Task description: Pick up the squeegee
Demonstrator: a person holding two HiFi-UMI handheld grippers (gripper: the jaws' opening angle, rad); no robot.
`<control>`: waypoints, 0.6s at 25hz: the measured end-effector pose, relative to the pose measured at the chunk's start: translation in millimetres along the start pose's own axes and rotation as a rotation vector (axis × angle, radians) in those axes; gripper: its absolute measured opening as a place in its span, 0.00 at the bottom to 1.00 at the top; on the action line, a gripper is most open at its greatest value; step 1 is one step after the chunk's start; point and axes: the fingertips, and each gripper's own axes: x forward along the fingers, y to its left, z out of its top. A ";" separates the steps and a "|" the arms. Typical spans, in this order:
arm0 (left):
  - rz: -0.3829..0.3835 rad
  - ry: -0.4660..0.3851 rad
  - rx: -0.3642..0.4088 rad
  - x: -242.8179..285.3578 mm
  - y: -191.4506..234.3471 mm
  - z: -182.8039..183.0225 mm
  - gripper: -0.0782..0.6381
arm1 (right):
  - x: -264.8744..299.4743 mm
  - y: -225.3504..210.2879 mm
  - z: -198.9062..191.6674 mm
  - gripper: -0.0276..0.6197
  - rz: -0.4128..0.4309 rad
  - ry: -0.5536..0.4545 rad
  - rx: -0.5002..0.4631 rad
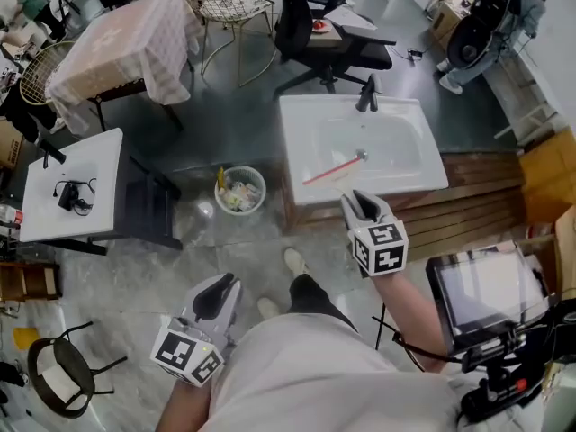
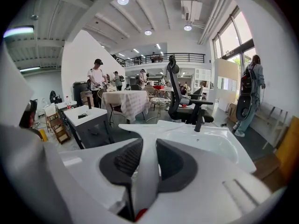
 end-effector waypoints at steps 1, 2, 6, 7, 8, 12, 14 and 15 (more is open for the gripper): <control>-0.005 0.000 0.001 -0.6 -2.6 -1.1 0.19 | -7.2 2.7 0.5 0.19 0.004 -0.005 -0.006; -0.010 -0.001 0.002 -1.0 -4.9 -1.8 0.19 | -14.2 5.5 1.6 0.19 0.008 -0.012 -0.013; -0.029 0.004 0.010 -2.7 -11.4 -3.7 0.19 | -37.5 19.8 9.2 0.19 0.023 -0.043 -0.036; -0.034 0.007 0.012 -3.0 -13.5 -5.3 0.19 | -42.6 24.2 10.4 0.19 0.031 -0.049 -0.041; -0.039 0.011 0.014 -3.2 -15.9 -7.2 0.19 | -47.6 28.2 11.1 0.19 0.038 -0.053 -0.045; -0.048 0.021 0.021 -4.7 -21.5 -11.7 0.19 | -62.1 40.9 12.1 0.19 0.065 -0.062 -0.041; -0.045 0.021 0.022 -7.5 -21.9 -12.4 0.19 | -67.8 47.1 13.1 0.19 0.076 -0.065 -0.037; -0.043 0.021 0.022 -9.0 -22.2 -13.0 0.19 | -70.6 49.6 13.8 0.19 0.079 -0.069 -0.038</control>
